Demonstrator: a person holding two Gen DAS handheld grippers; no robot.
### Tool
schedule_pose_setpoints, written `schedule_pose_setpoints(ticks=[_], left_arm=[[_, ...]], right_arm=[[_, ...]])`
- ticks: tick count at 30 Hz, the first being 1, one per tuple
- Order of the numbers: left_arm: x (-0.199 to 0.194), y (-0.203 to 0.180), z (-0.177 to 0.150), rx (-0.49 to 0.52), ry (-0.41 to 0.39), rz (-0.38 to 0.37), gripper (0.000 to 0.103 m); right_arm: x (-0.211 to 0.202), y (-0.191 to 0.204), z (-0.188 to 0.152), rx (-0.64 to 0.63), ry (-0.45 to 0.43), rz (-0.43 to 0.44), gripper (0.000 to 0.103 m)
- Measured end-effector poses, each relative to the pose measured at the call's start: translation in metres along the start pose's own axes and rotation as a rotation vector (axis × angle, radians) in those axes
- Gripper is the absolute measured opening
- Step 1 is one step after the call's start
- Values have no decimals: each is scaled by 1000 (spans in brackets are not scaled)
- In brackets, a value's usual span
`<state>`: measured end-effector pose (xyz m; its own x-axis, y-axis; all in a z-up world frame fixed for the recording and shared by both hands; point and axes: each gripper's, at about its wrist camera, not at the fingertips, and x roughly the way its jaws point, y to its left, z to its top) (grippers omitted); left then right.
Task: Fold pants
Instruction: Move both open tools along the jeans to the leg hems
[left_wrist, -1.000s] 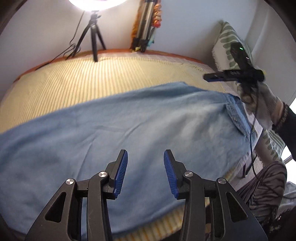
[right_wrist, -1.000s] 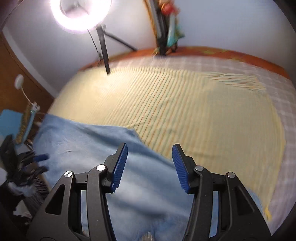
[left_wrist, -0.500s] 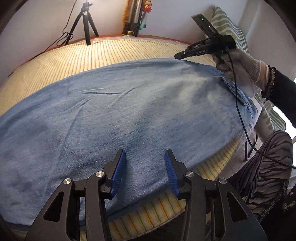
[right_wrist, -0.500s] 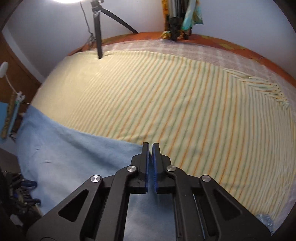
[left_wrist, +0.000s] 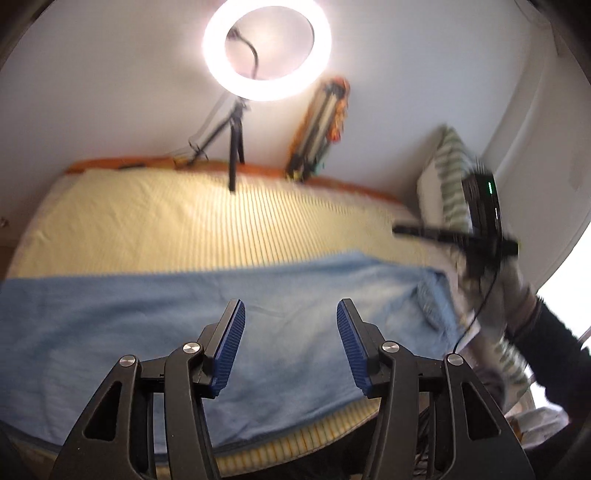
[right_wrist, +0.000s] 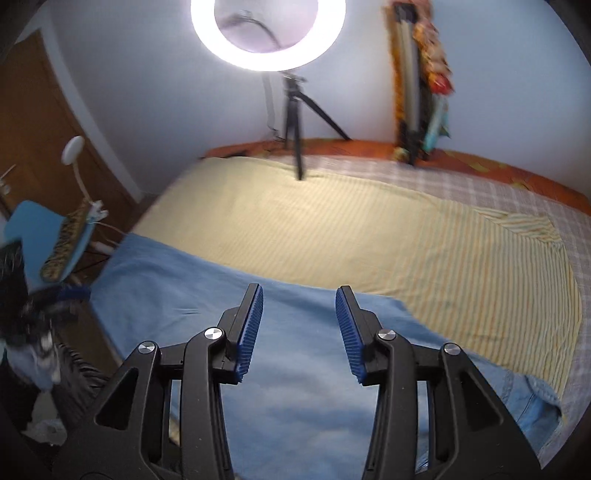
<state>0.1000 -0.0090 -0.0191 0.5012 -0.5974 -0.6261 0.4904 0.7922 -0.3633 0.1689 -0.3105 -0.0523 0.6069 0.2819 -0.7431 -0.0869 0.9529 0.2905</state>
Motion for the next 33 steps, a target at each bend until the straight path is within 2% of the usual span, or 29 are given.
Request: schedule_pose_setpoints(ticks=[4,8,10,14,17,19,20,23,26,29,33], left_arm=[[-61,25,50,-64,-75,9,51],[-130,53,86,-78,-166,110,51],[-160,67,93,-100,-197,151,51],[-209,98,83,-115,-238,294,51],[-229,127,56,-158,-215,374,51],[-230,154,23,-209,-179,429,51],[-228,160,13,-234,-171,432,51],[-220,210,-42,-404,-148,430,51],[-213,251,-81,-567,-160,411,51],[-197,290,-122,-718,-171,398,51],[-167,324,-155,-845,-143,360,51]], right_arm=[[-18,57,-2,-83,-20,67,43],[-24,103,-10,-172,-15,112,43],[-22,123,-17,-215,1,140,43],[-4,163,-41,-326,58,161,43],[21,188,-62,-382,116,204,43],[43,202,-73,-423,161,223,43],[55,210,-80,-451,181,225,43],[90,232,-99,-527,245,240,43],[118,244,-112,-555,310,253,43],[137,252,-116,-583,331,236,43],[153,259,-115,-593,344,225,43]])
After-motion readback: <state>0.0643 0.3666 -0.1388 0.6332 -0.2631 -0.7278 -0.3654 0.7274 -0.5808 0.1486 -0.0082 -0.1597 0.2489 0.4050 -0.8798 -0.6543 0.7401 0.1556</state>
